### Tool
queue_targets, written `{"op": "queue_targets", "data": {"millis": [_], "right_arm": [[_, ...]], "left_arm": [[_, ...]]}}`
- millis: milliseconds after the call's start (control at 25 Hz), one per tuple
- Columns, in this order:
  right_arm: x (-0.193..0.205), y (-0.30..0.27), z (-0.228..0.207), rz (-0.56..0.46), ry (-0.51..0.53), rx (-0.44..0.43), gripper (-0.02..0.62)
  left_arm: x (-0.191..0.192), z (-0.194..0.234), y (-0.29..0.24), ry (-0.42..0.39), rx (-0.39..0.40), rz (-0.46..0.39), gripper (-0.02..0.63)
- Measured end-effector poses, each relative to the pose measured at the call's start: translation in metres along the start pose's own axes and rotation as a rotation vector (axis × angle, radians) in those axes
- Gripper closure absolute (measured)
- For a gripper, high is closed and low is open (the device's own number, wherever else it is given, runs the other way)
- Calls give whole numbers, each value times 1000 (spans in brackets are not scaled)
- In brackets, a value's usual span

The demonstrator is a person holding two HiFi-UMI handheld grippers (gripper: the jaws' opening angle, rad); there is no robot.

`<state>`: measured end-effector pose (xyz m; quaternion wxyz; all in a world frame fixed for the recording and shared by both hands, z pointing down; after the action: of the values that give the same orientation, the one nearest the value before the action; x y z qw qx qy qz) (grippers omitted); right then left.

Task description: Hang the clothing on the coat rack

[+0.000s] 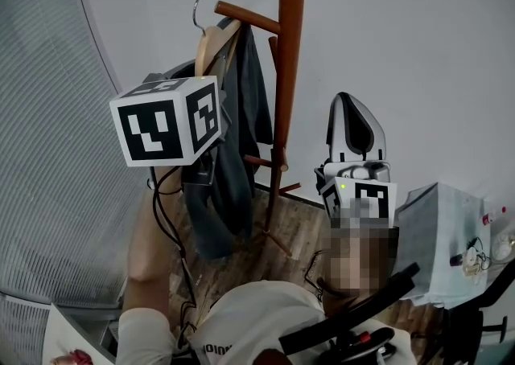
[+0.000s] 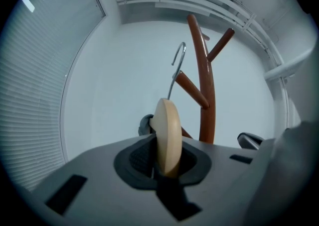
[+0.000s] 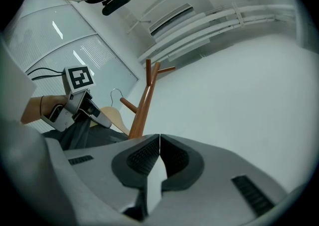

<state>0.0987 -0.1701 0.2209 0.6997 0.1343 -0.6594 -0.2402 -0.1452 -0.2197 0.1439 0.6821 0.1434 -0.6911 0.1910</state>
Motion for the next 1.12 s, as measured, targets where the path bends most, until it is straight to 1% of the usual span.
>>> {"op": "queue_targets", "data": {"millis": [240, 680, 1120], "right_arm": [[1, 4, -5, -1, 4, 15, 574], [5, 6, -6, 11, 0, 21, 574], [4, 7, -7, 13, 3, 32, 574]], "left_arm": [[2, -7, -7, -52, 3, 12, 551], [9, -10, -14, -78, 16, 53, 551], [12, -11, -18, -108, 16, 74, 549]]}}
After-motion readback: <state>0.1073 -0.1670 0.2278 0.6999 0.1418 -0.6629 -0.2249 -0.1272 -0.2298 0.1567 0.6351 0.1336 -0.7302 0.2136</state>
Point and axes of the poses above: the fingertips, and each gripper's own axes: y backward along the fingers, z to its left, x out of its underside, the point moved 9 cm from there along y, backward along the fingers, and after that the axes turned 7 degrees about x, right-handed, at the moved point
